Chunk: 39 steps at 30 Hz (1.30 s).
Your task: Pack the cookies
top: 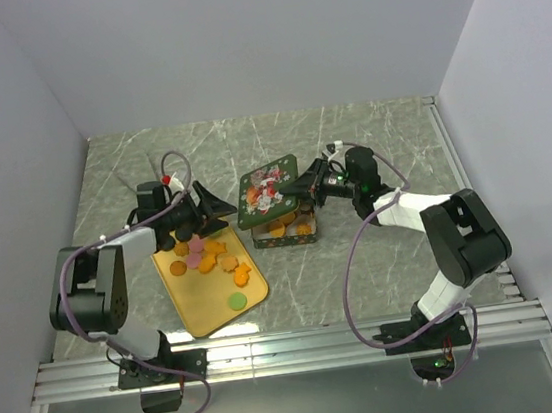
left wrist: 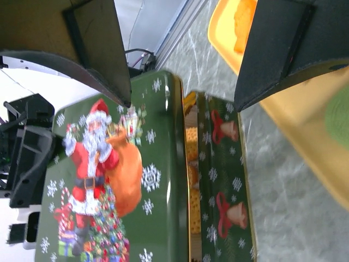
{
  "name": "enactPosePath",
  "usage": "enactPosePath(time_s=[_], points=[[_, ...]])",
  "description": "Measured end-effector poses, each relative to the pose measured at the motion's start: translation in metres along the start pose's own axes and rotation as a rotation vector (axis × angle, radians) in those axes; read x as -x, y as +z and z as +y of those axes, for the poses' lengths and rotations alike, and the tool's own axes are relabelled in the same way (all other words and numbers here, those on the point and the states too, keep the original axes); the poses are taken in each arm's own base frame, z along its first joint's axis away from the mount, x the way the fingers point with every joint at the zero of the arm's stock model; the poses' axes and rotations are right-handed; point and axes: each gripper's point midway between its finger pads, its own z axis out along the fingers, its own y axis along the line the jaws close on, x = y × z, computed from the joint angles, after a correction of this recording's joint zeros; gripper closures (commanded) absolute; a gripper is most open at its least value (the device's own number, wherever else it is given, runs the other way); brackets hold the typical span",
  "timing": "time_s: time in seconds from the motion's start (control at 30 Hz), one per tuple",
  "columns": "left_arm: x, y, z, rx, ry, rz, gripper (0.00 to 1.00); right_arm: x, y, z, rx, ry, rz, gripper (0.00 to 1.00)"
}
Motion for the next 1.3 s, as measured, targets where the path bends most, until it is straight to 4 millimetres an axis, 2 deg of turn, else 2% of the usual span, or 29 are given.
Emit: enactPosePath(time_s=[0.1, 0.27, 0.4, 0.83, 0.97, 1.0, 1.1, 1.17, 1.3], points=[[0.002, 0.012, -0.002, -0.003, 0.006, 0.024, 0.18, 0.0, 0.0, -0.001, 0.0, -0.006, 0.001, 1.0], [0.008, 0.036, -0.017, -0.027, 0.048, 0.064, 0.19, -0.001, 0.001, -0.005, -0.006, -0.02, 0.005, 1.0], [0.002, 0.051, -0.019, -0.028, 0.074, 0.094, 0.2, -0.002, 0.002, -0.014, -0.024, -0.015, 0.011, 1.0], [-0.023, 0.065, -0.003, 0.069, 0.084, 0.146, 0.22, -0.01, -0.002, -0.039, -0.086, -0.054, 0.043, 1.0], [-0.027, 0.071, 0.0, 0.107, 0.089, 0.158, 0.22, -0.009, -0.006, -0.049, -0.107, -0.054, 0.039, 0.88], [-0.028, 0.071, 0.0, 0.116, 0.091, 0.162, 0.23, -0.008, -0.007, -0.051, -0.112, -0.056, 0.038, 0.77], [-0.029, 0.074, -0.003, 0.125, 0.104, 0.17, 0.23, -0.005, -0.009, -0.062, -0.154, -0.064, 0.022, 0.58], [-0.031, 0.078, -0.012, 0.113, 0.125, 0.182, 0.23, -0.007, -0.012, -0.075, -0.207, -0.057, 0.018, 0.52], [-0.033, 0.085, -0.024, 0.095, 0.165, 0.195, 0.23, -0.01, -0.019, -0.099, -0.306, -0.049, 0.024, 0.48]])
